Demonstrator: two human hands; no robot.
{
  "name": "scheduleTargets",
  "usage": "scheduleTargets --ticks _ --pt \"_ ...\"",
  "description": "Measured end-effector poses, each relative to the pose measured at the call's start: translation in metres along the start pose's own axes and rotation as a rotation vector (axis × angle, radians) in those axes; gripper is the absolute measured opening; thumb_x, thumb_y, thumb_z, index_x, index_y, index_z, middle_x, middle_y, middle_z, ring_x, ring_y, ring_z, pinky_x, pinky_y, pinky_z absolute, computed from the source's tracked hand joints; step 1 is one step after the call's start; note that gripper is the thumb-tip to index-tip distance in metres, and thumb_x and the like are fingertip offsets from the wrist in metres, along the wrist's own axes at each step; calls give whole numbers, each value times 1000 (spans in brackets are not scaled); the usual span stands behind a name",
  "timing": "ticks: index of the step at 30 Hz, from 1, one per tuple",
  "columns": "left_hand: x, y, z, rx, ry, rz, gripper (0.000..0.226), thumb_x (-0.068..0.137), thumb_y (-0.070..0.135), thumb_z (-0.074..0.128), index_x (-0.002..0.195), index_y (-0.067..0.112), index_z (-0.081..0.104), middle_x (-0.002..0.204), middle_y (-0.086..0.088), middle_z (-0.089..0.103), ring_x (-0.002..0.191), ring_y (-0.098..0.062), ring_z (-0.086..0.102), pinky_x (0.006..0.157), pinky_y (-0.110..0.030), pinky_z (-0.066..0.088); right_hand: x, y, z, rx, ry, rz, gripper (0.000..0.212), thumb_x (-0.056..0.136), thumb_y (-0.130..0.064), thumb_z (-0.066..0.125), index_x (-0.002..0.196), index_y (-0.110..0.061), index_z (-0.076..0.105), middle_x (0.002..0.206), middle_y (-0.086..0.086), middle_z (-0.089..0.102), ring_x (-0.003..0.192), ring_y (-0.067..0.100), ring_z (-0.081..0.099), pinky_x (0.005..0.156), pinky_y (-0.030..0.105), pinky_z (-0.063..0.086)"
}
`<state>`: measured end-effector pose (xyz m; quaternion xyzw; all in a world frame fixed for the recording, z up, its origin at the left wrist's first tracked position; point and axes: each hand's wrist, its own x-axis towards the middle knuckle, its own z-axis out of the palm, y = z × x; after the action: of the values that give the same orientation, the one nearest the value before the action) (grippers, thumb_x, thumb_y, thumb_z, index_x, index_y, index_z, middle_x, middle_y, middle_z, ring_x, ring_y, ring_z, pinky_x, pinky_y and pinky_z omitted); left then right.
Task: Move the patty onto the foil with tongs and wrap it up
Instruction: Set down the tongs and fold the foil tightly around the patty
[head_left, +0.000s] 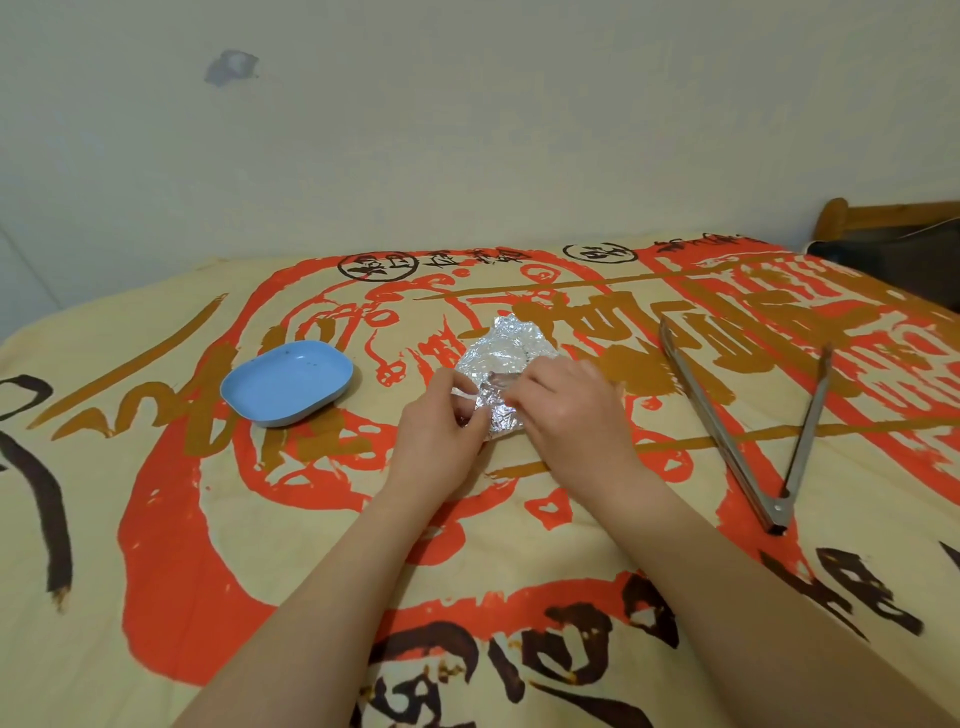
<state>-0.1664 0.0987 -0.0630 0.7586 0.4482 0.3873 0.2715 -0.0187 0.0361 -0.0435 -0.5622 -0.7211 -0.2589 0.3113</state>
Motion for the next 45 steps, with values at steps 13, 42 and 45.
scheduleTargets --ticks 13,42,45 --pt "-2 5 -1 33 44 62 39 88 16 54 122 34 49 68 5 62 65 -8 60 61 -29 52 -4 -6 13 20 -307 -22 34 91 -6 59 125 -1 61 128 13 62 121 30 55 111 46 35" --pt "-7 -7 5 664 -310 170 54 101 35 14 152 15 13 161 -2 12 148 -17 5 118 -42 7 -12 -6 24 169 -578 86 53 103 -27 29 152 -9 20 160 6 20 148 15 11 115 21 -3" --pt "-7 -7 4 682 -331 160 56 101 39 13 152 16 10 162 -1 6 148 -15 -1 118 -42 2 -15 -7 26 37 -561 127 55 102 -34 23 152 -11 18 161 5 15 148 15 6 119 31 -2"
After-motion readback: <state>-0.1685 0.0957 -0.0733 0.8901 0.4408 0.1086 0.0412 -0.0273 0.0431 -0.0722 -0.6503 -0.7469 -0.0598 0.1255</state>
